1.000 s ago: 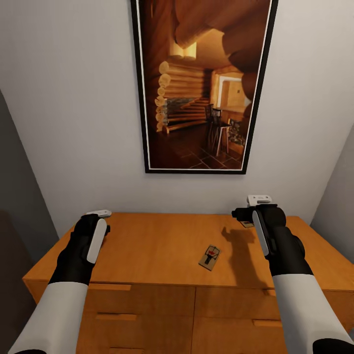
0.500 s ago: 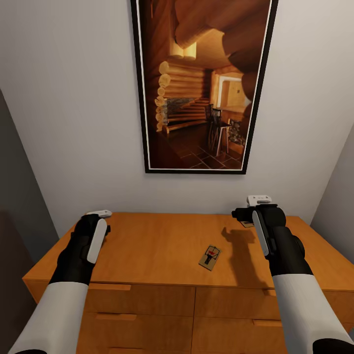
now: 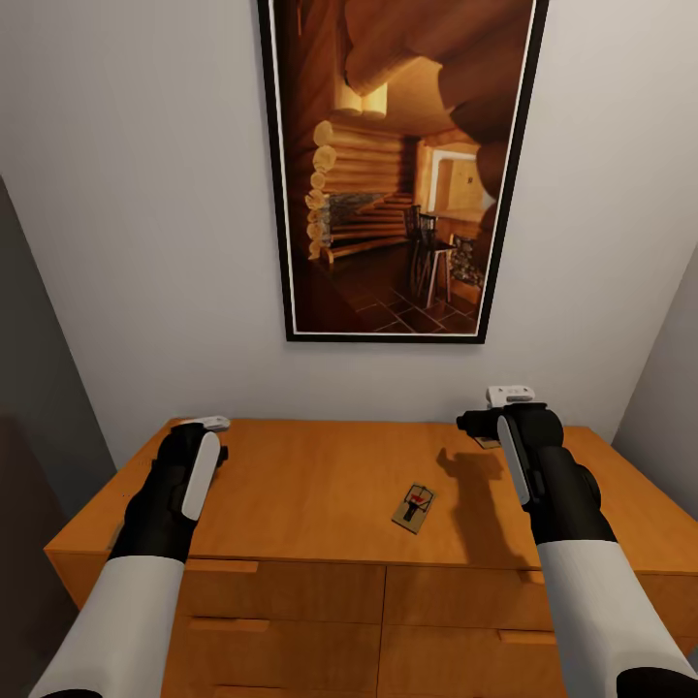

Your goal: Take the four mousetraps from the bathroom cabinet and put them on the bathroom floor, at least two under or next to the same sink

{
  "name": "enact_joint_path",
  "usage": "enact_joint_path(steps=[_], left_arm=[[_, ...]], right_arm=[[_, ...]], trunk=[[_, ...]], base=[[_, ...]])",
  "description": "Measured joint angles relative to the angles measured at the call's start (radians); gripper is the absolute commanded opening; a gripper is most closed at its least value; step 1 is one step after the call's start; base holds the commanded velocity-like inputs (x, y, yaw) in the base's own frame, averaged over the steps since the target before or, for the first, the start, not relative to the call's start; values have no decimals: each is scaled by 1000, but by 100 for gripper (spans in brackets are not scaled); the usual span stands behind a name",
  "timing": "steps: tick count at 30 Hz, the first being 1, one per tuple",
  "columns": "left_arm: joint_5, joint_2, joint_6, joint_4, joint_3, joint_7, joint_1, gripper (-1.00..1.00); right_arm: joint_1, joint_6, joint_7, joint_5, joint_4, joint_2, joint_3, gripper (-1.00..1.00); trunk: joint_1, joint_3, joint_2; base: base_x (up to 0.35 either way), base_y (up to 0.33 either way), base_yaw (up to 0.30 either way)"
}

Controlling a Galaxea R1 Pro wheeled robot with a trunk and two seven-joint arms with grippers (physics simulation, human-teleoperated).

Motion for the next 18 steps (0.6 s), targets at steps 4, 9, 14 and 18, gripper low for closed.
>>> enact_joint_path(steps=[4, 9, 14, 18], left_arm=[[0, -5, 0, 2, 0, 0, 0, 100], [1, -7, 0, 3, 1, 1, 0, 100], [1, -9, 0, 4, 1, 1, 0, 100], [1, -9, 0, 4, 2, 1, 0, 100]], right_arm=[[0, 0, 1, 0, 0, 0, 1, 100], [0, 0, 1, 0, 1, 0, 1, 100], [0, 0, 2, 0, 2, 0, 1, 100], [0, 0, 1, 0, 2, 0, 1, 100]], trunk=[[0, 0, 0], [0, 0, 0], [0, 0, 0], [0, 0, 0]], base=[[0, 0, 0], [0, 0, 0], [0, 0, 0], [0, 0, 0]])
